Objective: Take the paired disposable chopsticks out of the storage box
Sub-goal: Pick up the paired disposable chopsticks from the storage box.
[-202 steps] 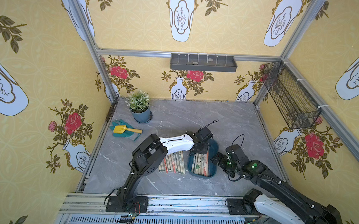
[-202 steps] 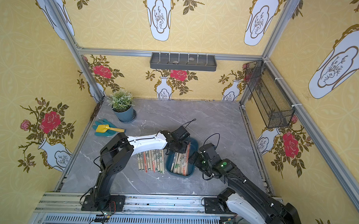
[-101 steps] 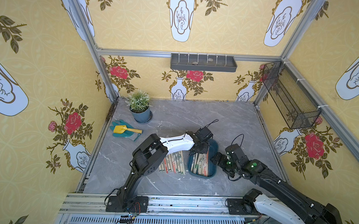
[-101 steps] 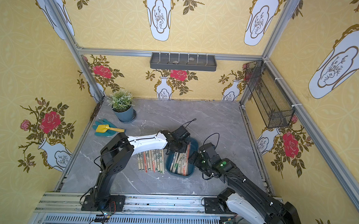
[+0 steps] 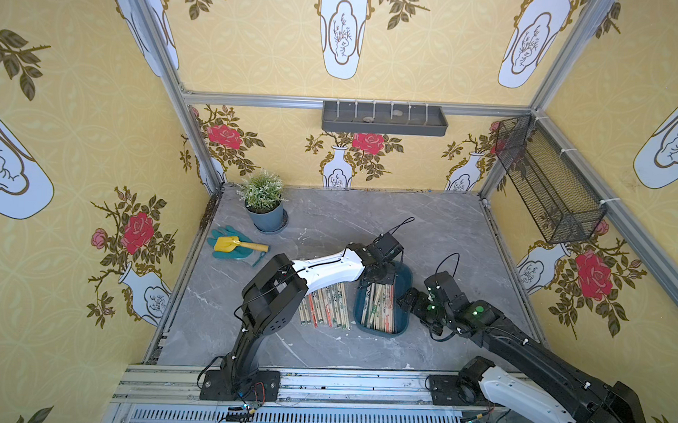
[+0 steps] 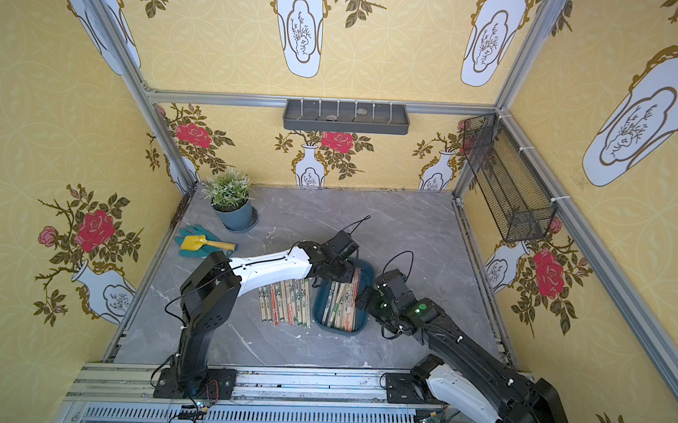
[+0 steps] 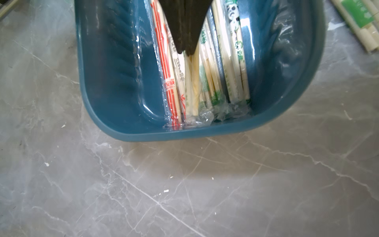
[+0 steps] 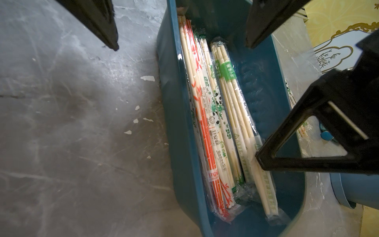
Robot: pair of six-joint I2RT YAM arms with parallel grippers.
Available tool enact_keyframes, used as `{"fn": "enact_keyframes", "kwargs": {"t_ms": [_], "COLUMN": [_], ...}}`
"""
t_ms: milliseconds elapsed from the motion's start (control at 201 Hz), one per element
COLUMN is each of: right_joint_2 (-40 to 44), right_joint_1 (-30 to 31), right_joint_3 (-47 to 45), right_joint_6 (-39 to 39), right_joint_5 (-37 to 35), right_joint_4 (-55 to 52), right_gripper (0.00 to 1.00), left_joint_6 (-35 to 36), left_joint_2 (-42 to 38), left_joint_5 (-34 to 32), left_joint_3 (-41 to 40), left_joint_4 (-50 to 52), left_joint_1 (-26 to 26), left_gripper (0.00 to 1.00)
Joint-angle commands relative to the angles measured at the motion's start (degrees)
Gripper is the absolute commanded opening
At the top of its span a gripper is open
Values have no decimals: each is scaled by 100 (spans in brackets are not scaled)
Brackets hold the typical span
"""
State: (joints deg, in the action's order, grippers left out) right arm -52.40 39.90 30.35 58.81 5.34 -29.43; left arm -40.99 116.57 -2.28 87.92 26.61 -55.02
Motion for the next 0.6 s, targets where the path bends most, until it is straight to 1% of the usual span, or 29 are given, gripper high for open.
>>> {"fn": "enact_keyframes", "kwargs": {"t_ms": [0,279,597], "right_joint_2": [-33,-42,-95], "right_joint_1": [-13,-39,-52], "right_joint_3": [44,50,101], "right_joint_6": [-40,-62,-78], "right_joint_5": [-13,10,23], "right_joint_4": [164,140,190], "right_gripper": [97,97,98], "left_joint_6": [65,65,4], "left_joint_2": [-62,-412,-1107], "left_joint_5": [-74,-105,93], "left_joint_3": [15,-120,-479], "left_joint_4": [37,-29,-288], "left_joint_1": [17,106,472], "left_gripper": [0,0,0]}}
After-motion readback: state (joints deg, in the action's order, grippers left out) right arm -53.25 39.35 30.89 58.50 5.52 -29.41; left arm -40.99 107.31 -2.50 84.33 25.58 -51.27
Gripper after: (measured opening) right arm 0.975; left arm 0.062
